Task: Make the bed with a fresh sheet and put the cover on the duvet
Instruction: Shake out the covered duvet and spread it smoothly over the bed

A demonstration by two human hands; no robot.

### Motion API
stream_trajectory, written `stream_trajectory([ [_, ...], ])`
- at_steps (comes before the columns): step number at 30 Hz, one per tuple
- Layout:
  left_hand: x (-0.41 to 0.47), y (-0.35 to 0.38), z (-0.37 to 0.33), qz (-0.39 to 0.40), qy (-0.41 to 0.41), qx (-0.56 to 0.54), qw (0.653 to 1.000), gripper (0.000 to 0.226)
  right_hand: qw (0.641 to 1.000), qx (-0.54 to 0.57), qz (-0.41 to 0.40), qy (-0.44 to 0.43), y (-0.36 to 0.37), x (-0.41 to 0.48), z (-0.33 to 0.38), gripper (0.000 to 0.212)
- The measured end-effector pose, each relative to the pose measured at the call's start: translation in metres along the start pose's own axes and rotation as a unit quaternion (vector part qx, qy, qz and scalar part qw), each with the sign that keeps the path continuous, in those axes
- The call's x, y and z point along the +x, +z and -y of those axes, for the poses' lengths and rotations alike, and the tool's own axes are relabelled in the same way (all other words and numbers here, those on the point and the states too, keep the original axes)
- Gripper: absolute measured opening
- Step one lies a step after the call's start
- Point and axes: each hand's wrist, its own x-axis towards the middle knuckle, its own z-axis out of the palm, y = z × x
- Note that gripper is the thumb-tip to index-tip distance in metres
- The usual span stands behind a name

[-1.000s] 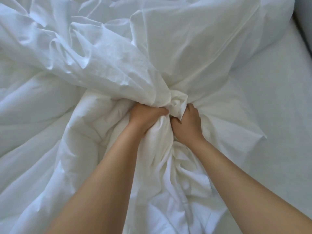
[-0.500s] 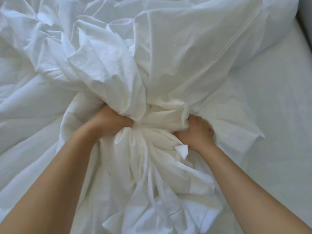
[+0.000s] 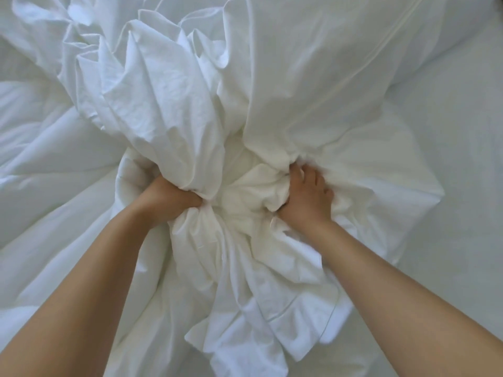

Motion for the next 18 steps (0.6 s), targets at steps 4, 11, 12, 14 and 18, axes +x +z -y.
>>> stream_trajectory([
  [4, -0.007, 0.017, 0.002, -0.124, -0.001, -0.05, 0.991, 0.037, 0.997, 0.052, -0.037, -0.043, -0.009, 0.012, 0.002, 0.05],
  [11, -0.048, 0.087, -0.028, -0.399, 0.286, 0.228, 0.841, 0.081, 0.948, 0.257, -0.18, -0.053, -0.041, -0.01, -0.019, 0.006],
  [12, -0.044, 0.097, -0.033, -0.379, 0.337, 0.284, 0.814, 0.074, 0.945, 0.263, -0.183, -0.062, -0.047, -0.013, -0.023, 0.007],
  [14, -0.021, 0.098, -0.034, -0.279, 0.31, 0.386, 0.822, 0.07, 0.944, 0.265, -0.179, -0.082, -0.053, -0.015, -0.03, 0.011],
  [18, 0.032, 0.082, -0.019, -0.116, 0.055, 0.496, 0.859, 0.121, 0.982, 0.154, -0.103, -0.031, -0.042, -0.016, -0.048, 0.036],
])
